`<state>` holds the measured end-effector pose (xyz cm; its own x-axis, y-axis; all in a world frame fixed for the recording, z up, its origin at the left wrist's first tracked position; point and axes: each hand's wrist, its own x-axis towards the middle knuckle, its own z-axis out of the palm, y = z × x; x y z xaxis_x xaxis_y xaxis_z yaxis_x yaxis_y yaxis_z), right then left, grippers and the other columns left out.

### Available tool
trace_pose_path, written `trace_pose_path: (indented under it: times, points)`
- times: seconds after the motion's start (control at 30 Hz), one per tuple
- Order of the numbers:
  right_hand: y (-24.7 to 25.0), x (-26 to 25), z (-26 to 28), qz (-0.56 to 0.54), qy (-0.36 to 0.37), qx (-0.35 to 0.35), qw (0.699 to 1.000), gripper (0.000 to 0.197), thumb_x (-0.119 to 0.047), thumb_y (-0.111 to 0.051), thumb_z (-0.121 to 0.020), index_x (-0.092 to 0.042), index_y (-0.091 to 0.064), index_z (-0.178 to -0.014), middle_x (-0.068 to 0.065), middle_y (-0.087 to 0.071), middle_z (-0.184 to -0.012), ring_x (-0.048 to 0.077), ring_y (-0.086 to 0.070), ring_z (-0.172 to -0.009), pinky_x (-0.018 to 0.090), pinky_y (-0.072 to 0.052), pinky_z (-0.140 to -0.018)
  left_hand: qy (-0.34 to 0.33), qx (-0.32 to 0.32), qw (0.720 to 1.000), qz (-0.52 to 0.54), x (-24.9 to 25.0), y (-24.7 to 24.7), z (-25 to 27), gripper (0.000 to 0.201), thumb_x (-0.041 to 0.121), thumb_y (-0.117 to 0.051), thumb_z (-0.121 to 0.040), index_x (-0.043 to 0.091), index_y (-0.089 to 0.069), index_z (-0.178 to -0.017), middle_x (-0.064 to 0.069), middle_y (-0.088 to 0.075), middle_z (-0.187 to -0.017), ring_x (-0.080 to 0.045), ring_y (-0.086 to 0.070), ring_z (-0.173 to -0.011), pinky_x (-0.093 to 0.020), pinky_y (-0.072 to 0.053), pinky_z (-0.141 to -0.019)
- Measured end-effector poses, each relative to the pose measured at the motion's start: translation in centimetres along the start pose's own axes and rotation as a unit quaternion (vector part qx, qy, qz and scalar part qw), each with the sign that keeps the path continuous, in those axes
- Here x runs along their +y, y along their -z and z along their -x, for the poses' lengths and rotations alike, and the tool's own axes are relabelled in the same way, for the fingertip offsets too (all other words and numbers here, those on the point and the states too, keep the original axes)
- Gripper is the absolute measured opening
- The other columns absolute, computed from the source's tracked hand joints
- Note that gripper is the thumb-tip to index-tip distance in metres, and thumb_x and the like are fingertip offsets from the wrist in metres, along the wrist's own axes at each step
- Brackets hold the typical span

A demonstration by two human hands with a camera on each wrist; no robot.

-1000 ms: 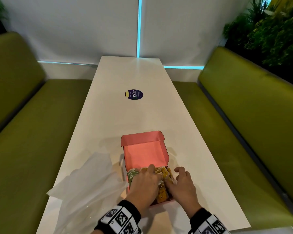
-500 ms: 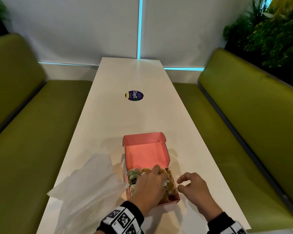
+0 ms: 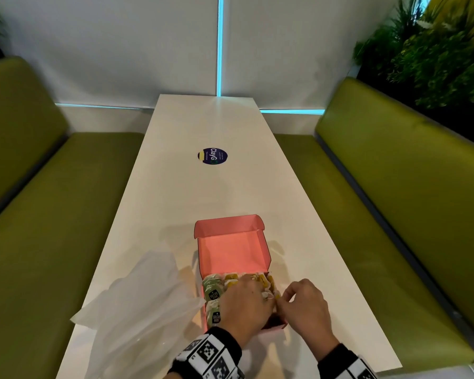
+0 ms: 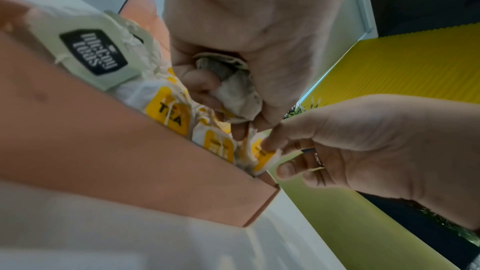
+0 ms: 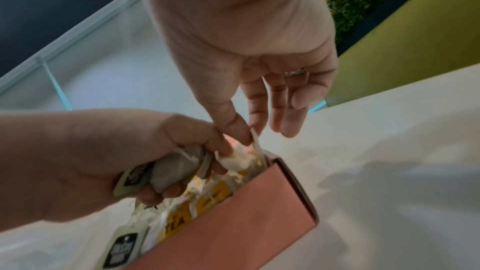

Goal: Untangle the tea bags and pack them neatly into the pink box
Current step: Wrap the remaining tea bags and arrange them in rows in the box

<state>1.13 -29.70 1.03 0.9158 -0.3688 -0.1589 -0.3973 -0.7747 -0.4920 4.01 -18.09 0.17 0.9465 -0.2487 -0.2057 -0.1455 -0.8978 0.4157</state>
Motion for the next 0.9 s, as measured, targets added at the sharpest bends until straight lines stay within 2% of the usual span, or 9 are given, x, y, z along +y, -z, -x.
trace_pose_path:
  times: [0.07, 0.2, 0.4, 0.57, 0.63, 0.73, 0.83, 0.9]
  points:
    - [0.1, 0.0, 0.1, -0.021, -0.005, -0.006, 1.000, 0.019, -0.026, -0.060, -0.080, -0.024, -0.050, -0.064, -0.006, -0.050, -0.084, 0.014, -0.046, -0.078, 0.024, -0.032, -0.065, 0.009, -0.001, 1.000, 0.002, -0.1, 0.0, -0.1, 0.037, 0.043, -0.050, -0.084, 0.014, -0.065, -0.102, -0.001, -0.059, -0.111, -0.021, -0.060, -0.102, -0.030, -0.044, -0.071]
    - [-0.4, 0.3, 0.1, -0.038, -0.007, -0.026, 0.999, 0.015, -0.025, -0.058, -0.082, -0.023, -0.053, -0.068, -0.005, -0.054, -0.087, 0.013, -0.048, -0.083, 0.024, -0.034, -0.069, 0.026, -0.017, 1.000, -0.004, 0.3, 0.1, -0.1, 0.038, 0.041, -0.050, -0.082, 0.012, -0.063, -0.102, -0.003, -0.064, -0.105, -0.022, -0.062, -0.098, -0.028, -0.045, -0.069]
    - [-0.3, 0.6, 0.0, -0.036, 0.004, -0.019, 0.999, 0.017, -0.025, -0.059, -0.083, -0.022, -0.051, -0.068, -0.007, -0.059, -0.082, 0.012, -0.050, -0.077, 0.020, -0.031, -0.058, 0.003, 0.008, 0.997, -0.080, 0.9, 1.4, 0.4, 0.041, 0.043, -0.049, -0.090, 0.011, -0.057, -0.114, -0.005, -0.057, -0.117, -0.025, -0.057, -0.109, -0.033, -0.046, -0.080]
    - [-0.7, 0.5, 0.1, -0.072, 0.018, 0.002, 0.997, 0.023, -0.026, -0.058, -0.083, -0.028, -0.047, -0.063, -0.009, -0.056, -0.081, 0.012, -0.054, -0.076, 0.025, -0.034, -0.065, 0.011, 0.009, 0.998, -0.055, 0.8, 0.9, 0.1, 0.040, 0.040, -0.047, -0.090, 0.009, -0.056, -0.113, -0.005, -0.059, -0.116, -0.024, -0.058, -0.107, -0.032, -0.047, -0.080]
    - [-0.9, 0.7, -0.1, -0.067, 0.021, -0.016, 0.997, 0.026, -0.028, -0.056, -0.086, -0.031, -0.045, -0.063, -0.009, -0.056, -0.083, 0.013, -0.055, -0.077, 0.024, -0.034, -0.067, 0.019, -0.001, 1.000, -0.022, 0.5, 0.3, -0.2, 0.039, 0.041, -0.050, -0.085, 0.011, -0.060, -0.107, -0.004, -0.062, -0.112, -0.024, -0.059, -0.104, -0.031, -0.048, -0.078]
    - [-1.2, 1.2, -0.3, -0.056, 0.031, -0.039, 0.997, 0.029, -0.030, -0.054, -0.089, -0.037, -0.042, -0.064, -0.008, -0.056, -0.089, 0.012, -0.054, -0.080, 0.023, -0.034, -0.069, 0.019, -0.003, 0.999, 0.041, 0.1, -0.3, -0.6, 0.034, 0.045, -0.052, -0.083, 0.012, -0.062, -0.086, -0.004, -0.066, -0.098, -0.023, -0.062, -0.095, -0.029, -0.045, -0.071]
    - [-1.2, 1.3, -0.2, -0.066, 0.037, -0.041, 0.996, 0.026, -0.029, -0.055, -0.087, -0.038, -0.044, -0.066, -0.009, -0.055, -0.088, 0.011, -0.056, -0.079, 0.023, -0.035, -0.069, 0.018, 0.000, 0.995, 0.099, -0.1, -0.5, -0.7, 0.041, 0.051, -0.050, -0.085, 0.016, -0.052, -0.066, -0.007, -0.067, -0.086, -0.025, -0.063, -0.086, -0.029, -0.041, -0.065]
    - [-1.3, 1.3, 0.0, -0.087, 0.038, -0.041, 0.995, 0.020, -0.028, -0.059, -0.083, -0.036, -0.050, -0.067, -0.011, -0.058, -0.085, 0.012, -0.060, -0.079, 0.025, -0.040, -0.071, 0.017, -0.004, 0.994, 0.111, -0.2, -0.3, -0.7, 0.047, 0.055, -0.047, -0.086, 0.016, -0.046, -0.061, -0.008, -0.065, -0.082, -0.025, -0.062, -0.084, -0.029, -0.039, -0.063]
